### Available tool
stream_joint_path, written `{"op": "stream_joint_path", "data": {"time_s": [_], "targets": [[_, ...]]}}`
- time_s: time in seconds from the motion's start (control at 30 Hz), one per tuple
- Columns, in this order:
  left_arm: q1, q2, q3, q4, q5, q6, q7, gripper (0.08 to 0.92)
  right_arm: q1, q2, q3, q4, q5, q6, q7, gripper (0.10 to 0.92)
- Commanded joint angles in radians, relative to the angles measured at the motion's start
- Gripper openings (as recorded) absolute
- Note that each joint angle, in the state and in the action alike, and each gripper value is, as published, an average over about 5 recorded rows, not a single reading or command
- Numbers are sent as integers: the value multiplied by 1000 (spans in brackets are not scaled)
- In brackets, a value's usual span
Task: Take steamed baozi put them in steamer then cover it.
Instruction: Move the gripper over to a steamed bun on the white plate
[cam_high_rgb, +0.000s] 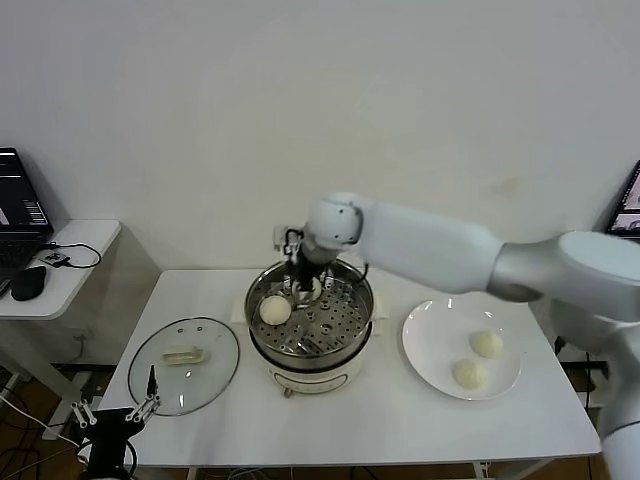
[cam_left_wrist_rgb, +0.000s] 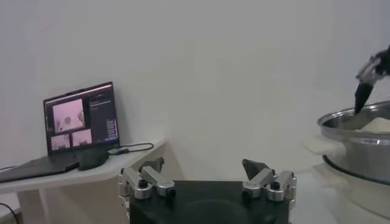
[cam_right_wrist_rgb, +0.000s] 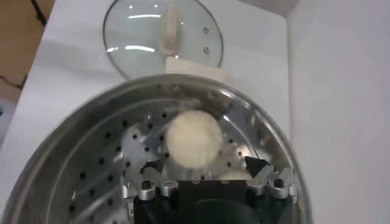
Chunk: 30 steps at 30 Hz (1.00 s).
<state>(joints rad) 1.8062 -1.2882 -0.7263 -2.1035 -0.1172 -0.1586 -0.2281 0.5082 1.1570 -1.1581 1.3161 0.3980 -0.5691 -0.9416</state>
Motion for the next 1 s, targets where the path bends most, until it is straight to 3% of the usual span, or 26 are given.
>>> {"op": "stream_joint_path", "data": {"time_s": [0.03, 0.4, 0.6, 1.0], "targets": [[-2, 5, -1, -4, -4, 6, 2, 823, 156, -406, -90, 253, -189, 175, -189, 823], [-11, 9, 11, 13, 1, 12, 6, 823, -66, -713, 11, 339, -419, 297, -233, 823], [-2, 8, 0, 8, 3, 18, 7, 823, -295, -748, 172, 314, -523, 322, -228, 823], [7, -3, -3, 15, 15, 21, 8, 823, -565, -735, 322, 276, -593, 333, -214, 823]]}}
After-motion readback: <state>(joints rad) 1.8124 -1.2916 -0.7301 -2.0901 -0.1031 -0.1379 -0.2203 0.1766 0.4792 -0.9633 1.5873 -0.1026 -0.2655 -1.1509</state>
